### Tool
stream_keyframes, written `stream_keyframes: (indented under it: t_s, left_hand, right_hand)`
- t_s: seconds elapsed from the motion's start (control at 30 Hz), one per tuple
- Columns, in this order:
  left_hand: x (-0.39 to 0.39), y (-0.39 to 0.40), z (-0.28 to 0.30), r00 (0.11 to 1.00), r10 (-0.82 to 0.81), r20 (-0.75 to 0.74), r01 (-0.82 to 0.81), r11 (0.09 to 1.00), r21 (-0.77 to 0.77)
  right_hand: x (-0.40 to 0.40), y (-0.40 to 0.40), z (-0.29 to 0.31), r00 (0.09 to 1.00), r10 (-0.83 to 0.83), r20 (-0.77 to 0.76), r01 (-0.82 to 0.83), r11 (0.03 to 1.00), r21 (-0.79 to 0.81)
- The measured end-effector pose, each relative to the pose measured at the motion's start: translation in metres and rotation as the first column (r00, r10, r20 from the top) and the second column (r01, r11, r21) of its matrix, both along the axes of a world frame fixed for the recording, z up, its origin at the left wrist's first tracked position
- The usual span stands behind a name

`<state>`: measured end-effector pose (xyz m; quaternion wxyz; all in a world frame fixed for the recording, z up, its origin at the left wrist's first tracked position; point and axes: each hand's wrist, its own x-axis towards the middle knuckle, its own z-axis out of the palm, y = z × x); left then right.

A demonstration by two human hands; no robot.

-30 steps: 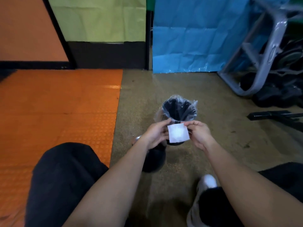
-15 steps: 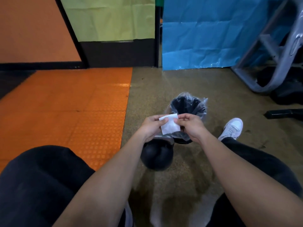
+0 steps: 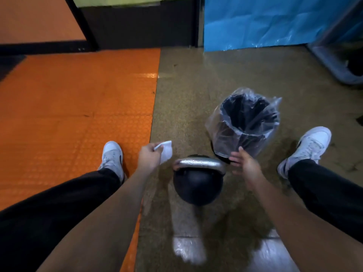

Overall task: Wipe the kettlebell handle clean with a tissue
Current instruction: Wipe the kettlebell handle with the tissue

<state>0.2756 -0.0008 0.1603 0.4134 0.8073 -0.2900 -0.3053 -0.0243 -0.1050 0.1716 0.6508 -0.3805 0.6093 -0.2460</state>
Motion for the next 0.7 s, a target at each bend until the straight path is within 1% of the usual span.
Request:
stream_keyframes:
  t_s: [0.1, 0.17, 0.23, 0.27, 0.37, 0.47, 0.53, 0.57, 0.63, 0.7]
  left_hand:
    - [0.0, 0.014, -0.062, 0.993, 0.048, -0.103, -0.035, 0.992, 0.12]
    - [-0.011, 0.021, -0.083, 0.982, 0.058, -0.181, -0.027, 0.986, 0.167]
    - [-0.022, 0.02, -0.089, 0.956, 0.092, -0.279, -0.053, 0.988, 0.143]
    - [-0.026, 0.017, -0.087, 0.951, 0.09, -0.297, -0.057, 0.991, 0.118]
    - [-0.037, 0.005, -0.066, 0.959, 0.003, -0.284, -0.011, 1.0, -0.029]
    - [-0.038, 0.01, -0.057, 0.925, 0.052, -0.375, -0.109, 0.985, -0.132]
    - [-0.035, 0.022, -0.069, 0.903, 0.106, -0.416, -0.169, 0.978, -0.118]
    - [-0.034, 0.027, -0.075, 0.908, 0.107, -0.405, -0.157, 0.983, -0.093]
    - [-0.032, 0.029, -0.081, 0.935, 0.019, -0.355, -0.045, 0.997, -0.065]
    - [-0.032, 0.02, -0.07, 0.941, -0.024, -0.338, 0.0, 0.998, -0.07]
  right_hand:
    - [0.002, 0.008, -0.045, 0.999, 0.017, -0.03, -0.014, 0.994, 0.107]
    - [0.006, 0.013, -0.067, 1.0, 0.007, -0.001, -0.007, 0.991, 0.135]
    - [0.01, 0.018, -0.082, 0.998, -0.044, 0.053, 0.034, 0.985, 0.172]
    - [0.011, 0.019, -0.085, 0.996, -0.063, 0.068, 0.048, 0.979, 0.198]
    - [0.012, 0.02, -0.088, 0.992, -0.08, 0.099, 0.055, 0.972, 0.23]
    - [0.009, 0.02, -0.084, 0.988, -0.071, 0.136, 0.039, 0.974, 0.224]
    - [0.006, 0.021, -0.085, 0.986, -0.075, 0.147, 0.041, 0.974, 0.222]
    - [0.005, 0.022, -0.087, 0.986, -0.074, 0.149, 0.04, 0.975, 0.217]
    - [0.004, 0.023, -0.089, 0.988, -0.066, 0.143, 0.035, 0.978, 0.205]
    - [0.006, 0.024, -0.085, 0.99, -0.051, 0.129, 0.025, 0.98, 0.199]
